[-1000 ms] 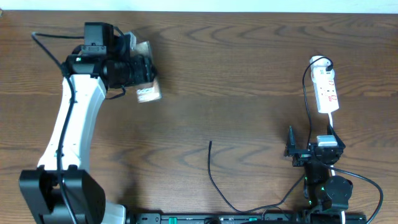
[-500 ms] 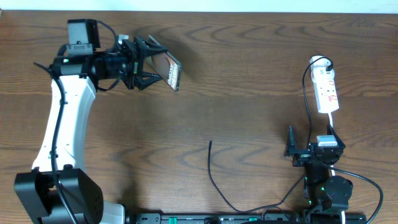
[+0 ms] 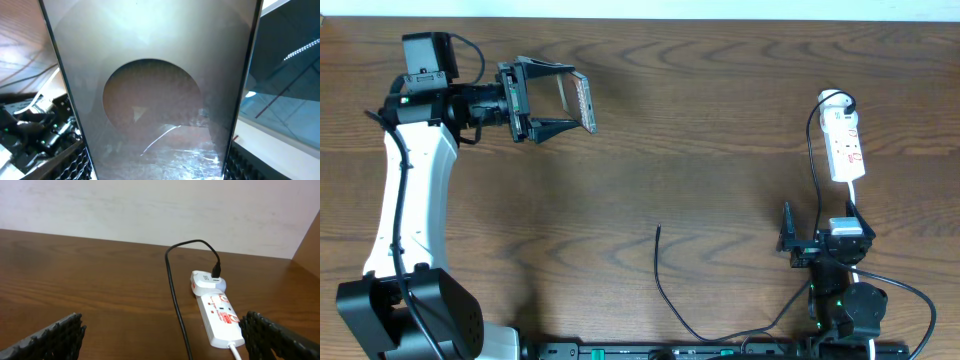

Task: Plug charger to phone and switch on socket
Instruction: 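Lift the phone with the left gripper and raise it up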

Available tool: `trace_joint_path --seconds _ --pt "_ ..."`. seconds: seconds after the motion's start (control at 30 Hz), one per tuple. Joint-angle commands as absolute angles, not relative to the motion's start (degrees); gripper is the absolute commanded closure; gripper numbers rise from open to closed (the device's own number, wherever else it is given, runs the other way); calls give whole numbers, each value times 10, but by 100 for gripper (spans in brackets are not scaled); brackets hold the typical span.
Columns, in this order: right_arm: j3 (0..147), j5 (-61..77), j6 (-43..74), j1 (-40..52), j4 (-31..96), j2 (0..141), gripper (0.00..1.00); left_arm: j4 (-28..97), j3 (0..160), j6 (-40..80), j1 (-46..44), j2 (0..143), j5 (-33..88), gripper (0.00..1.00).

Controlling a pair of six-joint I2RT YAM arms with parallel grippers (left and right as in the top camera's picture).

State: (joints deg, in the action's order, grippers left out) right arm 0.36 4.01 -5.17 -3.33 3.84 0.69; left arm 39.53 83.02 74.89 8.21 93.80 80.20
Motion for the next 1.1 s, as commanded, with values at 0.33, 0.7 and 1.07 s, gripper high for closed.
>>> trace_joint_path --seconds 0.33,0.7,1.07 --pt "3 36 -45 -29 41 4 1 391 847 764 85 928 827 92" --pt "3 36 -45 -29 41 4 1 391 847 768 84 928 798 93" --pt "3 109 -25 -29 -11 4 1 415 846 701 84 929 646 93"
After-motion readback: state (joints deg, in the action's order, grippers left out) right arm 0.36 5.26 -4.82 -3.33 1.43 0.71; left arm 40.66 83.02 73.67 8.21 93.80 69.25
